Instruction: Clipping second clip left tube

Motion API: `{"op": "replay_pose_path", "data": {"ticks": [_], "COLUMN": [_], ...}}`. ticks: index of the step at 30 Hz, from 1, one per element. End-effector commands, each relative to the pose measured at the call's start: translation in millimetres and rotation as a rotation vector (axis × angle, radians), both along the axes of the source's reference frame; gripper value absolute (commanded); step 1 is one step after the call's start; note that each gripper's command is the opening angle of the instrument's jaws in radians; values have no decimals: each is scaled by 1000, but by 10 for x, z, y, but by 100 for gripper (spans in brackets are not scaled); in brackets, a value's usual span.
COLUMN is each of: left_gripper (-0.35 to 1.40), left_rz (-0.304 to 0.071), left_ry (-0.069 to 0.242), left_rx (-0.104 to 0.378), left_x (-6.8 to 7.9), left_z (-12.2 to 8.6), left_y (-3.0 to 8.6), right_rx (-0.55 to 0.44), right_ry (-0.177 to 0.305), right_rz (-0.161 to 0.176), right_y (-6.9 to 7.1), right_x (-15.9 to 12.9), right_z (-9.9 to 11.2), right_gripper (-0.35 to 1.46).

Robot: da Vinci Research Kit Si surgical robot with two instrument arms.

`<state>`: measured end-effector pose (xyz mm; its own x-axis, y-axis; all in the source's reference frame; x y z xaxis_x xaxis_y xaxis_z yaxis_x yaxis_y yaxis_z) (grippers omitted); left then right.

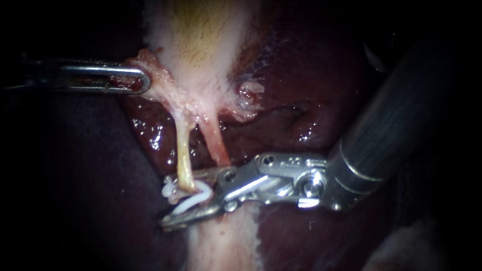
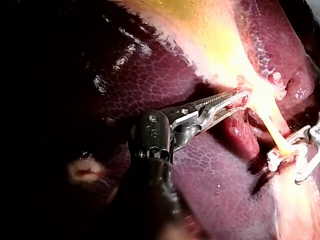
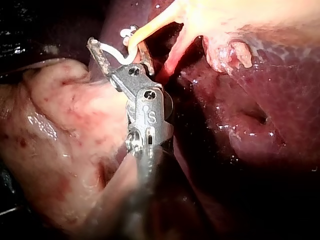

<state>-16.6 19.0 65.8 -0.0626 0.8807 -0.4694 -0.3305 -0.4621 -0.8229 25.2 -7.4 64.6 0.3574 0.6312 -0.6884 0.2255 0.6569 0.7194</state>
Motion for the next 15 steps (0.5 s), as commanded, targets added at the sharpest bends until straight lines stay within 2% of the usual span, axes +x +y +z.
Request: {"op": "replay_pose_path", "data": {"ticks": [1,11,15], "left_gripper": [-35,-35,-35], "left_rz": [0,0,0], "left_ry": [0,0,0], "left_rx": [0,0,0], "left_x": [0,0,0], "left_z": [0,0,0], "left_y": [0,0,0], "right_rx": [-1,0,63], "right_ry": [0,-5,-26], "right_rz": [1,-1,10], "right_y": [-1,1,4], "right_x": [0,1,0], "right_z": [0,-2,-5], "right_gripper": [48,44,38]}}
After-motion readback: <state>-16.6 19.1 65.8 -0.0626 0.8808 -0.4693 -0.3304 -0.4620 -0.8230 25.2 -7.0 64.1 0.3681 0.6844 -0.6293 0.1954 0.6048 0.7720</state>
